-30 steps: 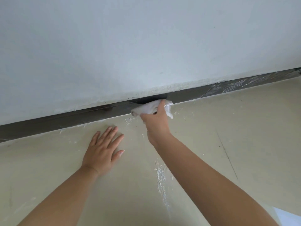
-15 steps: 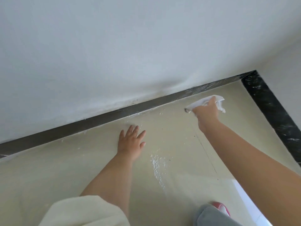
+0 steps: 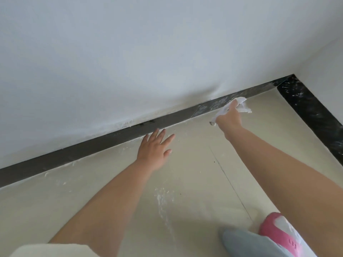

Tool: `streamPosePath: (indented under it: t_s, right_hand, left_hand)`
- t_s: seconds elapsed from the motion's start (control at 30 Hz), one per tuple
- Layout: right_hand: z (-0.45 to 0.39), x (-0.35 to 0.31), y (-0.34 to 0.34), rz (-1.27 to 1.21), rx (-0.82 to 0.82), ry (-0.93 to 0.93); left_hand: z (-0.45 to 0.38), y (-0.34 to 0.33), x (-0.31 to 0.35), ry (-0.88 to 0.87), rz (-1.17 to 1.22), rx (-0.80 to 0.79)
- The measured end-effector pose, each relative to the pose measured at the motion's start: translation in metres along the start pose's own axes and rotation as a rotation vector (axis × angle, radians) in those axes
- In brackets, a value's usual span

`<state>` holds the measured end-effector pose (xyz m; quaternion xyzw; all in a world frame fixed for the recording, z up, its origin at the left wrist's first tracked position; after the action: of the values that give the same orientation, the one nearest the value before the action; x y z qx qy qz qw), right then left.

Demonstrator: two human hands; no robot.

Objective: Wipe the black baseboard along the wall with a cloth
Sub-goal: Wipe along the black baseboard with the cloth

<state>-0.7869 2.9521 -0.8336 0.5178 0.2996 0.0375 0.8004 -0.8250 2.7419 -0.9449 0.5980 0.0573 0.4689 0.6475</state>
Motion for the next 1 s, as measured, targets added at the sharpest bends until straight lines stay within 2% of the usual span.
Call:
streamPosePath:
  t_s: [0.1,0.2,0.27,0.4,0.43,0.53,0.57,0.67,0.77,0.8,0.87,0.9,0.93,1.0]
  right_hand:
    - [-0.038,0.013,-0.025,0.043,-0.156,0.008]
    - [-0.072,0.025,-0.038,0.033,-0.172,0.045]
    - [-0.08,0.024,-0.044,0.233,-0.202,0.135]
    - [-0.092,0.004,-0.064,0.833,-0.256,0.266]
    - [-0.091,-0.002,-0.069,0.886,-0.269,0.33]
    - [-0.067,-0.014,-0.088,0.752,-0.399,0.374]
    - [-0.058,-0.021,-0.097,0.676,-0.407,0.442]
    - [-0.038,-0.028,-0.099,0.808,-0.497,0.321]
    - [-0.042,-0.036,-0.097,0.677,-0.37,0.384]
    - [-0.048,-0.029,-0.091,0.451,-0.358,0.301]
    - [-0.05,-0.009,-0.073,-0.264,-0.423,0.074]
    - [-0.056,-0.005,-0.065,-0.464,-0.4,0.021]
    - [-0.069,0.001,-0.059,-0.619,-0.356,-0.05]
    - [-0.086,0.01,-0.044,-0.661,-0.228,-0.044]
  left_hand:
    - [-0.021,-0.005,0.011,0.039,-0.018,0.012]
    - [-0.031,-0.019,0.023,0.127,0.005,0.015]
    - [-0.034,-0.03,0.031,0.189,0.02,0.041]
    - [-0.029,-0.046,0.03,0.395,0.009,0.028]
    - [-0.024,-0.048,0.028,0.46,-0.001,0.013]
    - [-0.009,-0.052,0.032,0.589,-0.034,-0.028]
    - [-0.007,-0.052,0.036,0.602,-0.044,-0.042]
    - [-0.009,-0.05,0.039,0.62,-0.032,-0.029]
    - [-0.02,-0.049,0.028,0.608,-0.005,0.032]
    - [-0.023,-0.053,0.024,0.594,-0.002,0.045]
    - [-0.025,-0.052,0.022,0.561,-0.022,0.058]
    - [-0.026,-0.054,0.018,0.545,-0.033,0.067]
    - [-0.026,-0.057,0.014,0.526,-0.04,0.075]
    - [-0.027,-0.064,0.01,0.486,-0.051,0.071]
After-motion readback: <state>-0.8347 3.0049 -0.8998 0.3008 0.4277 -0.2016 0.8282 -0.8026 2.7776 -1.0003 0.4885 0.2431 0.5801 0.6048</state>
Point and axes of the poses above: each hand's wrist, its own z-axis away from the middle knuckle, its own y-axis out of the back of the hand, x = y × z, the point moved 8 cm from there along -z, towards the middle knuckle, and after that the axes turned 12 degrees about z, right-handed, at the moved point
